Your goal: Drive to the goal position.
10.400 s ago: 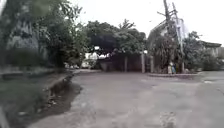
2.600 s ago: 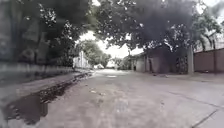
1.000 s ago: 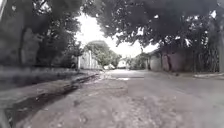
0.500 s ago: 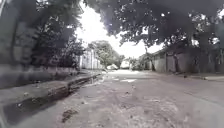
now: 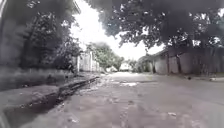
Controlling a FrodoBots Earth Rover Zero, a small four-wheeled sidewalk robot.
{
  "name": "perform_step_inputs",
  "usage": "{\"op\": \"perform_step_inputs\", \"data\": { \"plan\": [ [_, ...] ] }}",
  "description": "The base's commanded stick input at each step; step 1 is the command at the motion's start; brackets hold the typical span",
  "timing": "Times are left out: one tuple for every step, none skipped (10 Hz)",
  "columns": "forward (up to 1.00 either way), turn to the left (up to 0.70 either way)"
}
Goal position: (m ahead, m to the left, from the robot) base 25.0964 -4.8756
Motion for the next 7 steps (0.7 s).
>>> {"op": "perform_step_inputs", "data": {
  "plan": [
    [1.0, 0.0],
    [1.0, 0.0],
    [1.0, 0.0],
    [1.0, 0.0],
    [1.0, 0.0],
    [1.0, -0.12],
    [1.0, -0.34]
  ]
}}
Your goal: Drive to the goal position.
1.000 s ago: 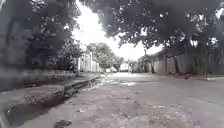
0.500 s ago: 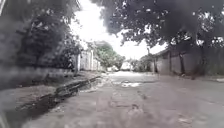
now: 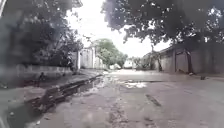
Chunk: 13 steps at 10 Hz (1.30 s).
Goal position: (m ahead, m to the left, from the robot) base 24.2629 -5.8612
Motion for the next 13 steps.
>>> {"op": "perform_step_inputs", "data": {
  "plan": [
    [1.0, -0.4],
    [1.0, -0.4],
    [1.0, -0.4],
    [1.0, -0.4],
    [1.0, 0.0],
    [1.0, 0.0],
    [1.0, 0.0],
    [1.0, 0.0],
    [1.0, 0.0],
    [1.0, 0.0],
    [1.0, 0.0],
    [1.0, 0.0],
    [1.0, 0.0]
  ]
}}
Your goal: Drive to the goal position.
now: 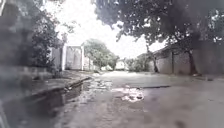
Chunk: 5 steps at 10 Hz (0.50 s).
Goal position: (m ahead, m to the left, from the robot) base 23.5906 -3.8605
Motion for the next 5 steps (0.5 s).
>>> {"op": "perform_step_inputs", "data": {
  "plan": [
    [1.0, 0.0],
    [1.0, 0.0],
    [1.0, 0.0],
    [1.0, 0.0],
    [1.0, 0.0]
  ]
}}
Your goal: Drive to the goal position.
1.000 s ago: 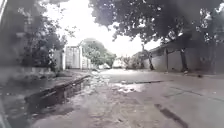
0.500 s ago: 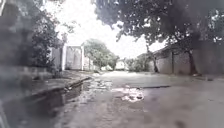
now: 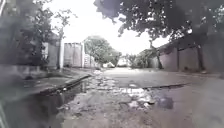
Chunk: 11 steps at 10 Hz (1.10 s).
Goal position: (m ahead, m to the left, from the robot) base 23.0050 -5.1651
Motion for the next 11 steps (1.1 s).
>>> {"op": "perform_step_inputs", "data": {
  "plan": [
    [1.0, 0.0],
    [1.0, 0.0],
    [1.0, 0.0],
    [1.0, 0.0],
    [1.0, 0.0],
    [1.0, 0.0],
    [1.0, 0.0],
    [1.0, 0.0],
    [1.0, 0.0],
    [1.0, -0.15],
    [1.0, -0.33]
  ]
}}
